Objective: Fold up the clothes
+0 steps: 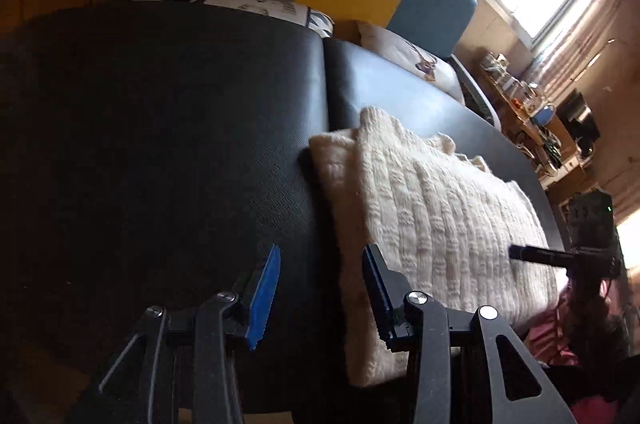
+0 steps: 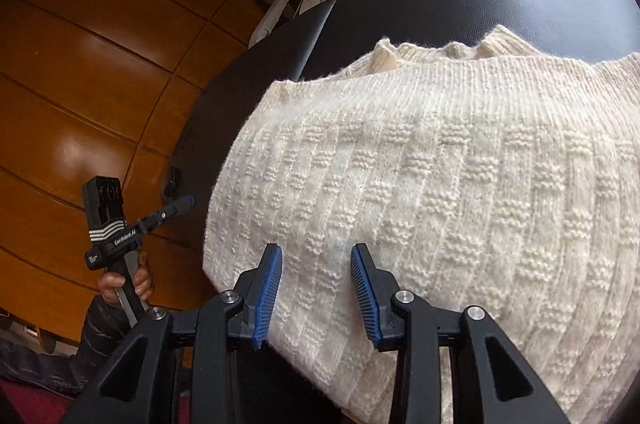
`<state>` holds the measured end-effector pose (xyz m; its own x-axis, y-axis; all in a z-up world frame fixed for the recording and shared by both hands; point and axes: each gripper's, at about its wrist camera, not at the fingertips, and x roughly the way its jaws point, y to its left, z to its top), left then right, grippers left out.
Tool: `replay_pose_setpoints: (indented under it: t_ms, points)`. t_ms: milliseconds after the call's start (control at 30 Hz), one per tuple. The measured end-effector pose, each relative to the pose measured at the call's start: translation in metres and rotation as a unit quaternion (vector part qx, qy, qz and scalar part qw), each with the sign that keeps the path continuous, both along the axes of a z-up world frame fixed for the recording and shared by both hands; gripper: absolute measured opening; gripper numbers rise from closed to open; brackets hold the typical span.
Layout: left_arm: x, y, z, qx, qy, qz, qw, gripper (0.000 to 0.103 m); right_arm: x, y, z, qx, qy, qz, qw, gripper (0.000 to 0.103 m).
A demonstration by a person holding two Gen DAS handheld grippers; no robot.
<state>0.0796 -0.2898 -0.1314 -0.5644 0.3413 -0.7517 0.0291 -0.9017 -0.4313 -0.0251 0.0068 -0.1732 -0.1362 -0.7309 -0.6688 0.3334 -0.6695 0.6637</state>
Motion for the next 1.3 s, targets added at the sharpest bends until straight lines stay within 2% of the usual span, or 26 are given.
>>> replay_pose_setpoints:
  t_ms: [133,200,267,300,333,367,400,500,567,700,767,800,833,900,1033,1200,1300]
  points:
    - [-0.013,0.011,-0.018,0.073,0.003,-0.049,0.9962,0.044,-0.003,-0.014,0.003,0.026,0.007,-0.007,1.000,0.037]
    - [-0.020,0.016,-0.025,0.089,-0.002,-0.063,0.9940,0.044,-0.003,-0.017,0.004,0.044,0.011,-0.010,0.999,0.037]
    - [-0.024,0.018,-0.030,0.095,-0.011,-0.076,0.9925,0.039,-0.002,-0.018,0.004,0.054,0.013,-0.014,0.998,0.037]
    - [-0.025,0.019,-0.028,0.097,-0.004,-0.078,0.9923,0.020,-0.002,-0.019,0.004,0.059,0.017,-0.016,0.998,0.037]
    - [-0.021,0.017,-0.022,0.102,0.010,-0.075,0.9919,0.007,-0.002,-0.019,0.004,0.066,0.021,-0.019,0.997,0.037]
    - [-0.016,0.015,-0.013,0.119,0.029,-0.075,0.9896,0.006,-0.002,-0.020,0.004,0.077,0.025,-0.021,0.996,0.035]
    - [-0.014,0.015,-0.011,0.113,0.031,-0.070,0.9907,0.006,-0.003,-0.021,0.002,0.085,0.024,-0.022,0.996,0.035]
    - [-0.009,0.016,-0.012,0.060,0.015,-0.046,0.9970,0.006,-0.005,-0.022,-0.006,0.090,0.019,-0.024,0.996,0.035]
    - [-0.009,0.018,-0.033,0.032,-0.021,-0.033,0.9987,0.006,-0.007,-0.021,-0.010,0.081,0.013,-0.027,0.996,0.035]
    - [-0.004,0.019,-0.032,0.047,-0.016,-0.019,0.9986,0.006,-0.011,-0.017,-0.013,0.070,0.007,-0.030,0.997,0.035]
    - [-0.003,0.016,-0.029,0.056,-0.015,-0.017,0.9982,0.012,-0.012,-0.015,-0.016,0.062,0.005,-0.034,0.997,0.035]
    - [-0.003,0.014,-0.027,0.060,-0.015,-0.015,0.9980,0.021,-0.012,-0.013,-0.016,0.059,0.005,-0.036,0.998,0.035]
    - [-0.003,0.007,-0.025,0.066,-0.011,-0.005,0.9977,0.037,-0.011,-0.011,-0.016,0.055,0.005,-0.038,0.998,0.035]
    - [-0.005,-0.008,-0.021,0.077,0.000,0.019,0.9969,0.054,-0.010,-0.006,-0.015,0.048,0.005,-0.042,0.998,0.035]
    - [-0.025,-0.020,-0.022,0.095,0.003,0.028,0.9951,0.055,-0.007,-0.002,-0.015,0.035,0.006,-0.048,0.998,0.035]
    - [-0.055,-0.016,-0.040,0.144,-0.025,0.008,0.9892,0.062,-0.005,0.002,-0.015,0.023,0.006,-0.051,0.998,0.035]
    - [-0.061,-0.018,-0.042,0.162,-0.021,-0.001,0.9866,0.063,-0.005,0.003,-0.015,0.020,0.003,-0.051,0.998,0.035]
